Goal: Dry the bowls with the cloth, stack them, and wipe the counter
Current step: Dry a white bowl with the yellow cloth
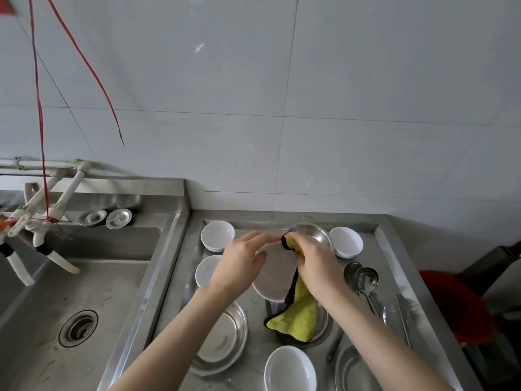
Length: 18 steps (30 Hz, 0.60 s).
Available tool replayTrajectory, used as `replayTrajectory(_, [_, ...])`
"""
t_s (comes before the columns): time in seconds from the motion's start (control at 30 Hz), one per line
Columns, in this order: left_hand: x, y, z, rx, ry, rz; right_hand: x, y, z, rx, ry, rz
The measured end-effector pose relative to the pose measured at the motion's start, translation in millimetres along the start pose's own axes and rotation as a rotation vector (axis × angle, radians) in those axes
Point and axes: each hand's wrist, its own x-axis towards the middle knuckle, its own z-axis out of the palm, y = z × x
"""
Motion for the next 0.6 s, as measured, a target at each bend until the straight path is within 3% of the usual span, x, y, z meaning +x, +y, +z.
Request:
replayTrajectory(0.1, [-1.7, 2.4, -2.9, -0.161, 0.087, -0.119, -0.9, -4.9, 1.5, 0.085, 0.112, 0.041])
replayTrajectory(0.23, [-12.1, 9.5, 0.9, -0.347, 0.226, -0.226, 2.6, -5.3, -3.2, 0.297, 0.151, 0.338])
replayTrajectory(0.33, [-11.2, 7.9, 0.0, -0.287, 0.227, -0.246, 4.0, -3.4, -6.0, 0.191, 0.069, 0.246])
replayTrajectory(0.47, [-1.7, 0.0, -2.8, -0.018, 0.034, -0.054, 3.3, -1.2, -0.1, 0.01, 0.013, -0.004])
replayTrajectory(0.6, [2.8, 0.1, -1.7, -0.078, 0.06, -0.08, 0.0, -4.8, 8.3, 0.053, 0.093, 0.01])
